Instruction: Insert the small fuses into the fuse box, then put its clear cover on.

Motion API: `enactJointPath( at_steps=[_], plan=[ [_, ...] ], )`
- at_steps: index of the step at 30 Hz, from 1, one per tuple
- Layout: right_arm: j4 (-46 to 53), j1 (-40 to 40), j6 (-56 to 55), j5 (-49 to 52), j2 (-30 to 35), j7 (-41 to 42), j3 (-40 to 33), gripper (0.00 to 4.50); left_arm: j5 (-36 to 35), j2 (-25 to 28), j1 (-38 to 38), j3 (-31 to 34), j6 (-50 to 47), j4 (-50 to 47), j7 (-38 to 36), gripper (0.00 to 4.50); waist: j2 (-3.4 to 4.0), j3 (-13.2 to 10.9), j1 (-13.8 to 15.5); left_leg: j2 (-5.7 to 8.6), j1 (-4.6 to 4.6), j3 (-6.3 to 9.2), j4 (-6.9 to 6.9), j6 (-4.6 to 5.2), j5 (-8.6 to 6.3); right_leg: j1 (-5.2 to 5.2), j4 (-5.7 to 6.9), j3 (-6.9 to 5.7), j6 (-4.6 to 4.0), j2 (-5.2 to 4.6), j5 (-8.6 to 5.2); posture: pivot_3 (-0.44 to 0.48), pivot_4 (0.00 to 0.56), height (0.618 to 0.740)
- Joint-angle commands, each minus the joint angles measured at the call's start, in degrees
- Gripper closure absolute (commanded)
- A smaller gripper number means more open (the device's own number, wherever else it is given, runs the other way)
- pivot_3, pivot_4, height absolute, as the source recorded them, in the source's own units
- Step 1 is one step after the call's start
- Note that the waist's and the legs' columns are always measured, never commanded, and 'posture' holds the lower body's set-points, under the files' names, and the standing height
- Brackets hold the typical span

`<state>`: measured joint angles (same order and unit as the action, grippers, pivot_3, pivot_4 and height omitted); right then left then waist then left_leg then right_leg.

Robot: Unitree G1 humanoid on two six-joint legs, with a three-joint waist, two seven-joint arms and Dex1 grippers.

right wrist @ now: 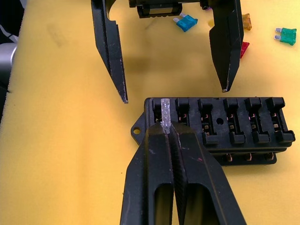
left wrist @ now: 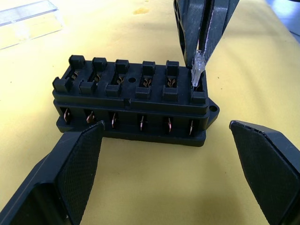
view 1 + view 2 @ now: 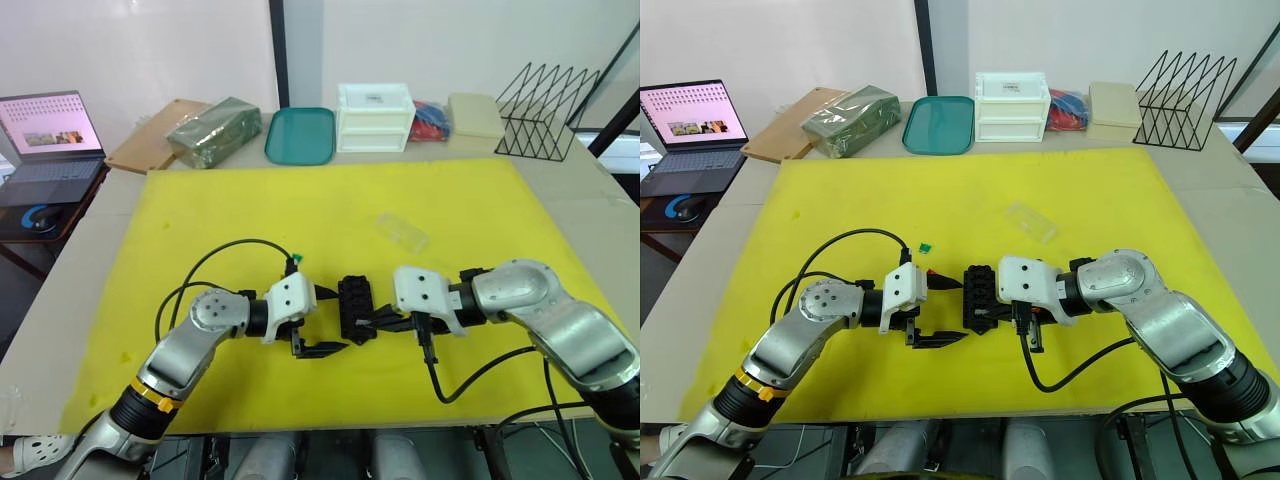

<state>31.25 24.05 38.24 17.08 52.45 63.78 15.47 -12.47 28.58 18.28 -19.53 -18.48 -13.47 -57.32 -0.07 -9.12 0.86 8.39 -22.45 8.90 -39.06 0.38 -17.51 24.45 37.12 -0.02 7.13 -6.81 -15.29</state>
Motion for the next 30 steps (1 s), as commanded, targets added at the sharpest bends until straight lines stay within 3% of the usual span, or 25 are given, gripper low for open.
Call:
enactJointPath(
  at_steps=[1,16,30],
  plan=[
    [1.2,0.5,-0.6,-0.3,0.8,0.0,-0.8,4.50,0.1,-0.1,-0.3,-0.1,1.0,-0.5,-0.1,0.01,0.00,0.0,0.0,0.00,0.00,0.00,0.00,0.00,0.00,0.00,0.00,0.00,0.00,0.00,0.00,0.000,0.150,0.740],
    [0.2,-0.3,-4.5,-5.2,2.1,1.4,2.6,4.50,0.4,-0.3,0.0,0.0,1.0,-0.4,-0.1,0.01,0.00,0.0,0.0,0.00,0.00,0.00,0.00,0.00,0.00,0.00,0.00,0.00,0.00,0.00,0.00,0.000,0.150,0.740],
    [2.0,2.6,-1.6,-2.3,1.3,2.6,0.9,4.50,0.4,-0.6,0.1,0.0,1.0,-0.4,0.2,0.01,0.00,0.0,0.0,0.00,0.00,0.00,0.00,0.00,0.00,0.00,0.00,0.00,0.00,0.00,0.00,0.000,0.150,0.740]
  ],
)
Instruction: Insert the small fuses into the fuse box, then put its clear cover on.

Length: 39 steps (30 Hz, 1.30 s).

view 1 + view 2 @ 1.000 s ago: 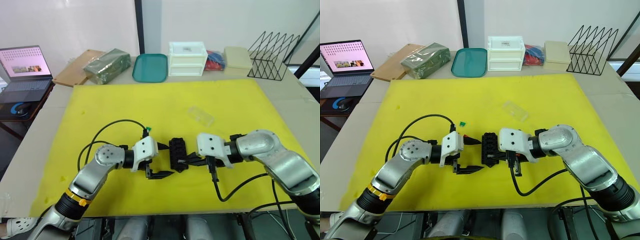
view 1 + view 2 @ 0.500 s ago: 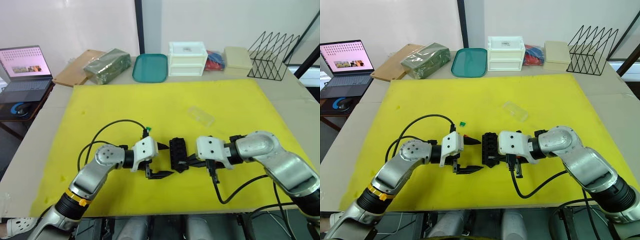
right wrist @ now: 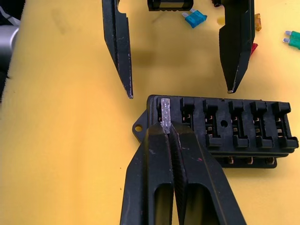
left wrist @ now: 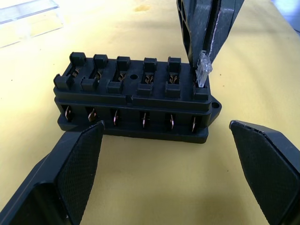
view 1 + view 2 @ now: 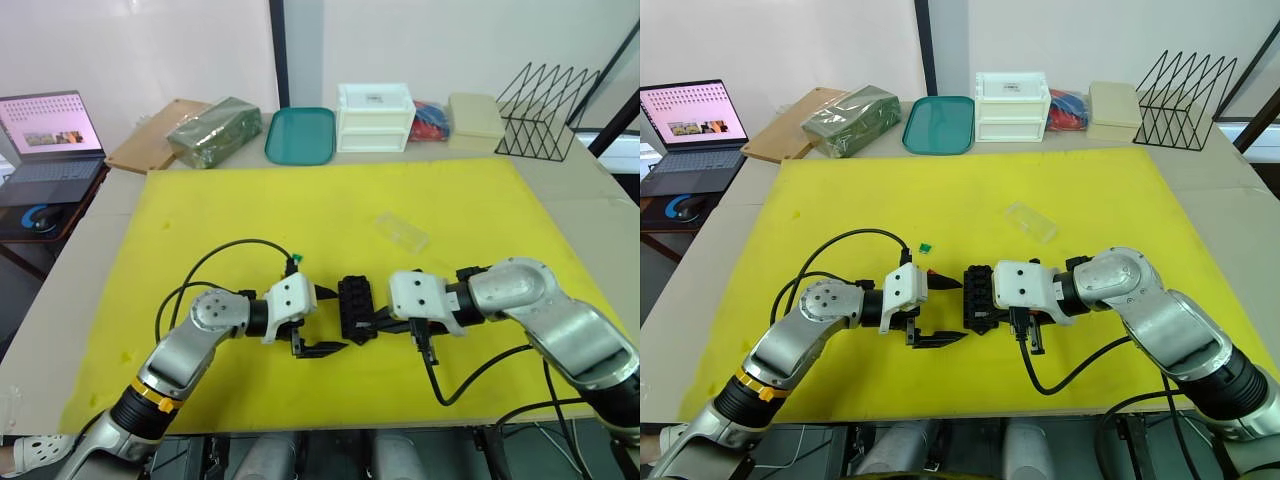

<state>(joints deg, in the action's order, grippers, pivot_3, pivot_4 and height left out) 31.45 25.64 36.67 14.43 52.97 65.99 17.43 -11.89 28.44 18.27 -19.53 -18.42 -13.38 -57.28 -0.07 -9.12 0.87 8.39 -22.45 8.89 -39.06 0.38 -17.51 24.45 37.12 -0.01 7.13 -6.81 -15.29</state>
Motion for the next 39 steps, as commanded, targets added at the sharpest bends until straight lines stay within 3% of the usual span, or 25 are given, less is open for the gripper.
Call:
enactJointPath(
  at_steps=[1,24,29,39],
  plan=[
    [1.7,1.0,0.0,-0.1,1.0,0.5,-0.7,4.50,-0.1,-0.5,0.1,0.0,0.9,-0.4,0.2,0.01,0.00,0.0,0.0,0.00,0.00,0.00,0.00,0.00,0.00,0.00,0.00,0.00,0.00,0.00,0.00,0.000,0.150,0.740],
    [1.0,0.8,-0.9,-3.2,0.8,0.3,1.5,4.50,-0.1,-0.7,0.0,0.0,0.4,-1.0,0.7,0.01,0.00,0.0,0.0,0.00,0.00,0.00,0.00,0.00,0.00,0.00,0.00,0.00,0.00,0.00,0.00,0.000,0.150,0.740],
    [1.8,1.7,0.8,-1.3,0.4,0.2,-0.2,3.19,-0.1,-0.7,0.0,-0.1,0.4,-1.0,0.6,0.00,0.00,0.0,0.0,0.00,0.00,0.00,0.00,0.00,0.00,0.00,0.00,0.00,0.00,0.00,0.00,0.000,0.150,0.740],
    [4.2,4.0,6.2,6.8,-0.2,-0.2,-6.3,3.19,-0.2,-0.6,-0.3,0.0,0.2,-1.2,0.6,0.00,0.00,0.0,0.0,0.00,0.00,0.01,0.00,0.00,0.00,0.00,0.00,0.00,0.00,0.00,0.00,0.000,0.150,0.740]
  ],
)
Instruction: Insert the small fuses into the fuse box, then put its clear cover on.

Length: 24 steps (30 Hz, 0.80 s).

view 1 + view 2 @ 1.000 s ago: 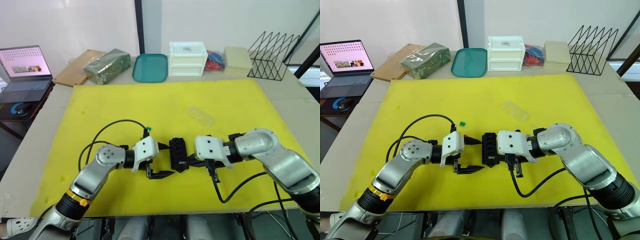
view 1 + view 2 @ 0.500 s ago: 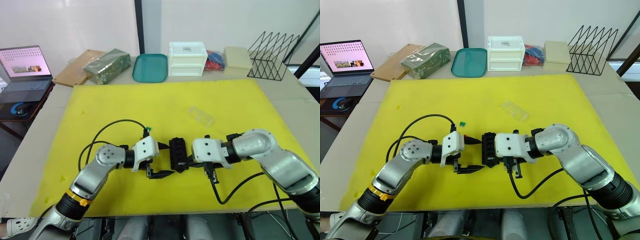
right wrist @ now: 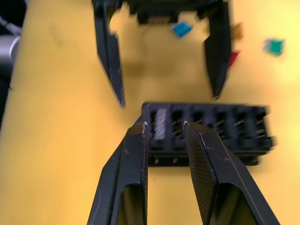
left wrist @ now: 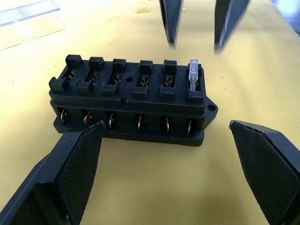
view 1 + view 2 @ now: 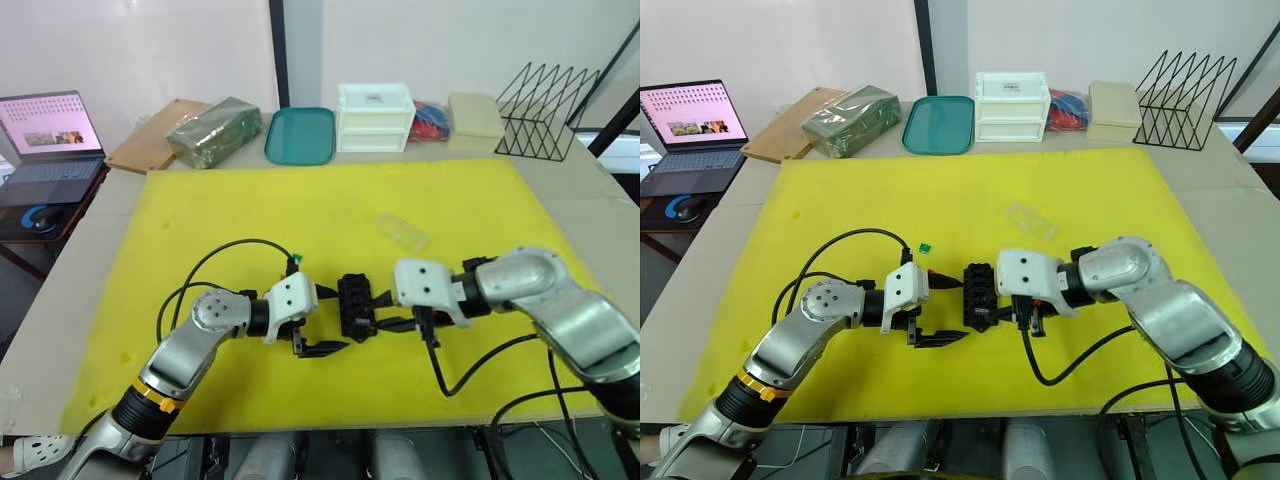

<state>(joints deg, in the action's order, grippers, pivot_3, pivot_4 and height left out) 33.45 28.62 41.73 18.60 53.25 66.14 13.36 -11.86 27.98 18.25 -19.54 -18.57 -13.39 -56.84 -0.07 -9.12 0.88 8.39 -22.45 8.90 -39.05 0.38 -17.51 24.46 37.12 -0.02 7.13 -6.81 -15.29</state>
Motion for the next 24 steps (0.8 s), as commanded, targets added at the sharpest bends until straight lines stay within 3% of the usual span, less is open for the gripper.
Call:
enactJointPath(
  at_steps=[1,4,8,24],
  plan=[
    [2.3,1.0,1.4,3.1,-0.5,-0.5,-2.3,3.19,-0.3,-0.1,-0.3,0.0,0.3,-1.2,0.1,0.00,0.00,0.0,0.0,0.00,0.00,0.00,0.00,0.00,0.00,0.00,0.00,0.00,0.00,0.00,0.00,0.000,0.150,0.740],
    [1.4,0.4,1.1,3.9,-1.6,-1.5,-2.1,3.37,-0.2,-0.2,-0.1,-0.1,0.4,-0.9,0.1,0.00,0.00,0.0,0.0,0.00,0.00,0.00,0.00,0.00,0.00,0.00,0.00,0.00,0.00,0.00,0.00,0.000,0.150,0.740],
    [0.2,-1.8,0.0,4.5,-3.0,-2.3,-1.5,4.49,-0.2,-0.3,0.0,0.0,0.4,-0.8,0.1,0.00,0.00,0.0,0.0,0.00,0.00,0.00,0.00,0.00,0.00,0.00,0.00,0.00,0.00,0.00,0.00,0.000,0.150,0.740],
    [-4.9,-5.6,-4.1,2.4,-5.2,-3.8,1.3,4.49,-0.1,-0.2,0.1,0.0,0.1,-1.1,0.2,0.00,0.00,0.0,0.0,0.00,0.00,0.00,0.00,0.00,0.00,0.00,0.01,0.00,0.00,0.00,0.00,0.000,0.150,0.740]
  ],
)
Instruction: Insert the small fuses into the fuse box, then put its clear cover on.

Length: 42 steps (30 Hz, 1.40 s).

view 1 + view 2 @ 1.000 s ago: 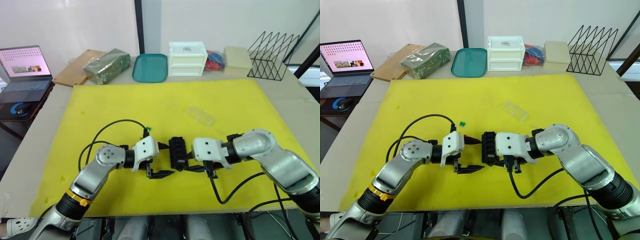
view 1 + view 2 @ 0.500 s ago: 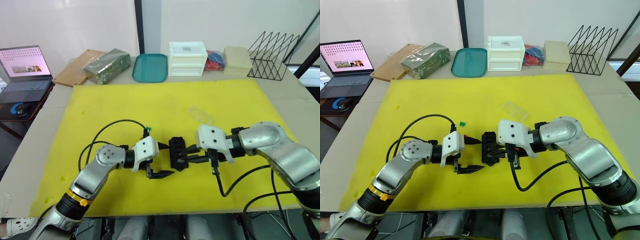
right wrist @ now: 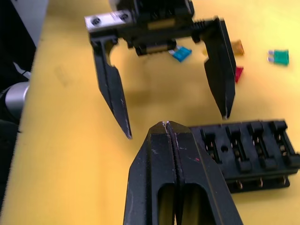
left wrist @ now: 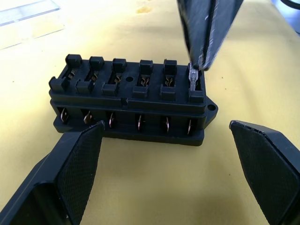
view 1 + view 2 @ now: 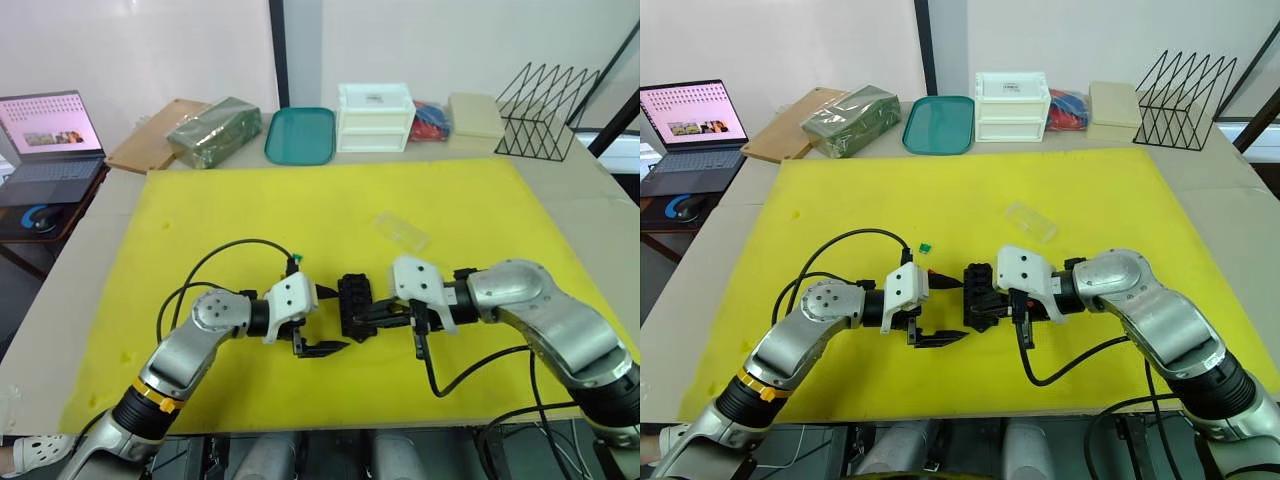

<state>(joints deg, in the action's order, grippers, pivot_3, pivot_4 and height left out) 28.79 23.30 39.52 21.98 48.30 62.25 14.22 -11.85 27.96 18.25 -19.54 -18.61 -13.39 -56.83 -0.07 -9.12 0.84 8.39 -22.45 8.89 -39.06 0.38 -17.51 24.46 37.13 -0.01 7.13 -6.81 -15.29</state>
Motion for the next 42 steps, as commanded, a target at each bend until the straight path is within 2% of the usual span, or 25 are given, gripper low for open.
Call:
enactJointPath(
  at_steps=[1,16,23,28,31,34,39,42],
  plan=[
    [-0.8,-0.4,-2.5,-1.6,-0.2,0.1,1.0,4.49,-0.1,-0.1,0.1,0.0,0.2,-1.1,0.2,0.00,0.00,0.0,0.0,0.00,0.00,0.00,0.00,0.00,0.00,0.00,0.00,0.00,0.00,0.00,0.00,0.000,0.150,0.740],
    [-3.4,-2.3,-8.8,-7.6,2.1,1.6,4.2,4.49,-0.3,-0.1,-0.2,0.0,-0.1,-1.6,0.3,0.00,-0.01,0.0,0.1,0.00,0.00,0.00,-0.01,0.00,0.00,-0.02,0.00,0.00,0.00,0.00,0.00,0.000,0.150,0.740],
    [-0.1,0.3,-3.7,0.4,1.1,2.1,-2.3,4.49,-1.3,0.1,0.0,0.5,-0.9,-1.9,-0.2,0.00,-0.01,0.0,0.0,0.00,0.01,0.01,-0.01,0.00,0.00,-0.02,0.00,0.00,0.00,0.00,0.00,0.000,0.150,0.740],
    [1.7,4.5,3.4,9.2,0.8,1.5,-9.4,4.49,-5.0,0.6,1.0,2.4,-4.7,-3.9,-1.4,0.00,-0.01,0.0,0.0,0.00,0.01,0.01,0.00,0.00,0.00,0.00,0.00,0.00,0.00,0.00,0.00,0.000,0.150,0.740],
    [1.7,5.5,4.8,10.9,1.7,1.2,-11.5,4.49,-7.5,1.7,1.5,3.6,-7.4,-5.4,-2.2,0.00,-0.01,0.0,0.1,0.00,0.00,0.02,0.00,0.00,0.00,-0.01,0.00,0.00,0.00,0.00,0.00,0.000,0.150,0.740],
    [1.9,4.7,4.5,10.8,3.9,1.4,-12.7,4.49,-11.8,3.9,1.6,6.2,-12.1,-8.5,-3.2,0.00,-0.01,0.0,0.0,0.00,0.00,0.02,0.00,0.00,0.00,-0.02,-0.01,0.00,0.00,-0.01,0.00,0.000,0.150,0.740],
    [1.5,1.6,2.2,9.4,8.4,2.0,-14.8,4.49,-22.5,11.4,2.5,16.0,-23.2,-13.3,-4.0,0.00,0.00,0.0,-0.1,-0.01,0.00,0.02,0.02,0.00,0.00,0.01,0.01,0.01,0.00,0.01,0.00,0.000,0.150,0.740],
    [-0.1,-1.3,0.6,9.0,12.0,3.7,-17.9,3.89,-26.3,18.4,1.8,23.7,-26.9,-12.1,-5.7,0.00,0.01,0.0,-0.1,-0.01,0.00,0.01,0.02,0.00,0.00,0.02,0.01,0.00,0.00,0.01,0.00,0.000,0.150,0.740]
  ],
)
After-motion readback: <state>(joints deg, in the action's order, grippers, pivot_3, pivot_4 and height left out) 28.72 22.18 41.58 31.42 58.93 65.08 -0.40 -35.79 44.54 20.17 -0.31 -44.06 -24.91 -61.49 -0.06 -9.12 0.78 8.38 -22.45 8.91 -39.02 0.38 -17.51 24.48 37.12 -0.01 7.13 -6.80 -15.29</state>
